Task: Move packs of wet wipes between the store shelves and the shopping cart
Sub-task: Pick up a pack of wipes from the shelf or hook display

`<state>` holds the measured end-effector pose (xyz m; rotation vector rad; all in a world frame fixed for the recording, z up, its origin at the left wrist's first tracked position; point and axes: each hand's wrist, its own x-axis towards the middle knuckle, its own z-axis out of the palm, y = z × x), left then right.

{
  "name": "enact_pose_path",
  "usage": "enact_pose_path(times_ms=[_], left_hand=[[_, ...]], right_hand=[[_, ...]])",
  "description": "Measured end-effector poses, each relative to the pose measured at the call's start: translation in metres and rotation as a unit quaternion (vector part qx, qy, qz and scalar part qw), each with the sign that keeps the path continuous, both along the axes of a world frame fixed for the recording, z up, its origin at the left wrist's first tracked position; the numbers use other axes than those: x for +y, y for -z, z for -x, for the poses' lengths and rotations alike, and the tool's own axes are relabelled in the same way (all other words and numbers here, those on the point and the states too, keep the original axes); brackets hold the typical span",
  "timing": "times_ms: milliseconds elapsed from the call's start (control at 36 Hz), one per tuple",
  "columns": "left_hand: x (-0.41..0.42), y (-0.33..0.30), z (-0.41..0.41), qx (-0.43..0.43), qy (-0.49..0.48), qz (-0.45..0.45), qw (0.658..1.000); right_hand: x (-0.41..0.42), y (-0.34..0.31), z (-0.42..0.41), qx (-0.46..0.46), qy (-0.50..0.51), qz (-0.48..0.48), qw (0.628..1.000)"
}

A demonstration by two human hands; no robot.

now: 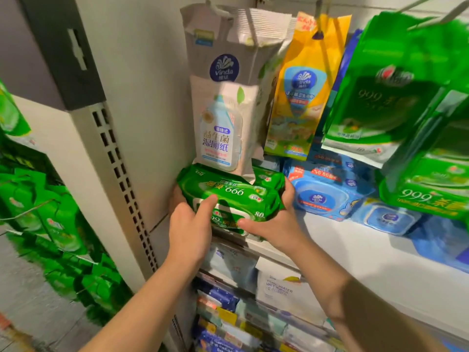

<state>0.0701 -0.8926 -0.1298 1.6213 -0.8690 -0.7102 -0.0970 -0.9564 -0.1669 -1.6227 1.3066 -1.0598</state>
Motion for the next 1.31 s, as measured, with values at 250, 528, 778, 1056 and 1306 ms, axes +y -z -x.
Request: enact_pose_path(times_ms=[250,528,778,1056,1306], left_hand=[[0.000,0.008,-0.018,0.065,0.108,0.070,0.990],[-0.048,0.000,-0.026,0.101,0.342,-0.004,0.934],[-0.039,0.013,-0.020,0.096,0.407,0.044,0.907],[-0.041,0.010,-0.012,-0.088,0.472,0.028,0.877],[-0.017,0.010,0.016,0.010,0.386,0.071,0.920]], right_hand=[[0.030,0.002,0.034,-0.066,0.014,-0.031,0.997],[0.045,-0.008,0.055,-0.042,0.023,-0.044,0.998],[0.049,-0.012,0.074,-0.047,0.004,-0.069,0.996],[0.057,-0.018,0.089,-0.081,-0.001,-0.060,0.995],[0.072,-0.017,0.109,-0.136,-0.012,-0.012,0.991]])
